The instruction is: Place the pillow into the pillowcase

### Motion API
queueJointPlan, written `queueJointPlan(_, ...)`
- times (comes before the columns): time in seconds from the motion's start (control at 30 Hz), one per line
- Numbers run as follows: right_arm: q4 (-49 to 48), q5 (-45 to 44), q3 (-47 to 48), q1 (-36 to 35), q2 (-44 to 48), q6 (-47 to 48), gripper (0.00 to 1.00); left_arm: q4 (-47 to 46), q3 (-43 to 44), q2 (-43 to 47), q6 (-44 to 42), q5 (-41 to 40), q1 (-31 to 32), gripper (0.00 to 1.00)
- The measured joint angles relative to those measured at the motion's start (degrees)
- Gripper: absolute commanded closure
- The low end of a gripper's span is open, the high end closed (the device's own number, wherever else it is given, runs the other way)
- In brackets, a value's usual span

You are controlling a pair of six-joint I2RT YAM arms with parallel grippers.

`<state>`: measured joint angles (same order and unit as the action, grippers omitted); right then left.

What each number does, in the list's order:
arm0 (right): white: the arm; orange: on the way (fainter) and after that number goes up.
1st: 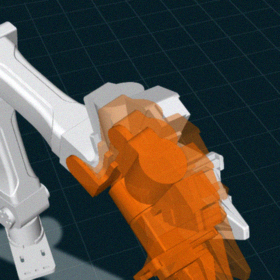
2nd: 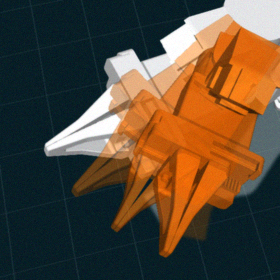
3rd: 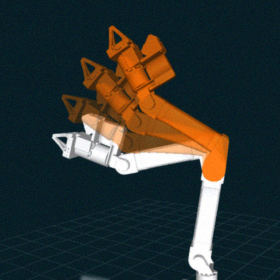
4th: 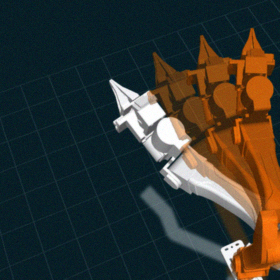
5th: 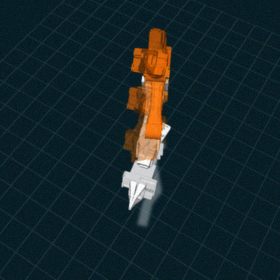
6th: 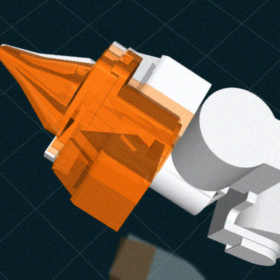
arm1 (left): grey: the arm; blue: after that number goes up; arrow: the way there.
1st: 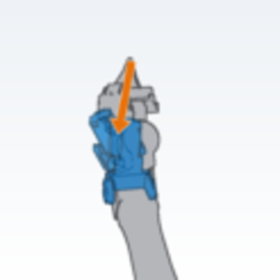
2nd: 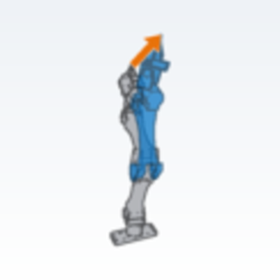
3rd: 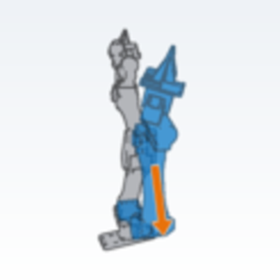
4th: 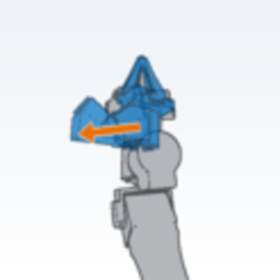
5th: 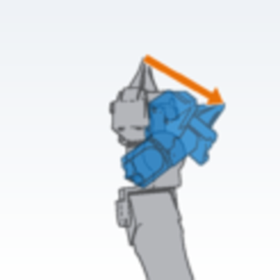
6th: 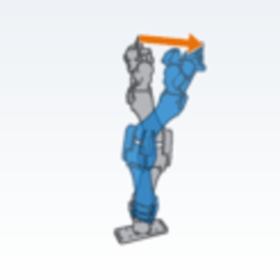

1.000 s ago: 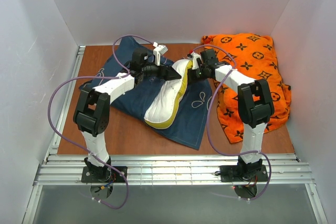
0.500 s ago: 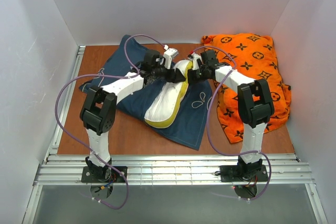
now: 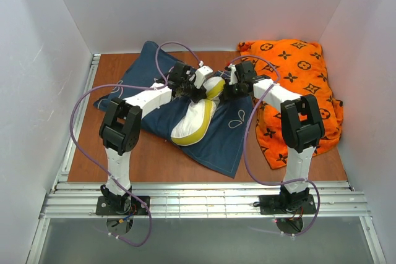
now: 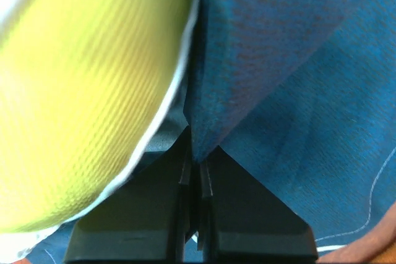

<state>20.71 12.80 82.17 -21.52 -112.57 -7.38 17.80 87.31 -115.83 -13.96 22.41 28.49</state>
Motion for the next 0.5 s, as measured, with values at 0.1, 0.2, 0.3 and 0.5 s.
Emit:
queueJointPlan(0.1, 0.6, -0.6, 0.0, 0.1, 0.0, 0.0, 0.99, -0.5, -1.6, -1.1, -3.1, 1.0, -0.1, 1.00)
queueJointPlan(0.2, 0.8, 0.7, 0.0, 0.4, 0.1, -0.2, 0.99, -1.6, -1.3, -3.7, -4.3, 3.0, -0.3, 1.00)
queueJointPlan(0.3, 1.0, 3.0, 0.0, 1.2, 0.7, -0.2, 0.99, -1.3, 0.8, -6.3, -4.4, 5.3, -0.4, 1.00)
queueJointPlan(0.5, 0.9, 9.7, 0.0, 3.4, 4.7, -0.3, 0.99, 4.1, 8.7, -11.5, -4.4, 7.2, -0.7, 1.00)
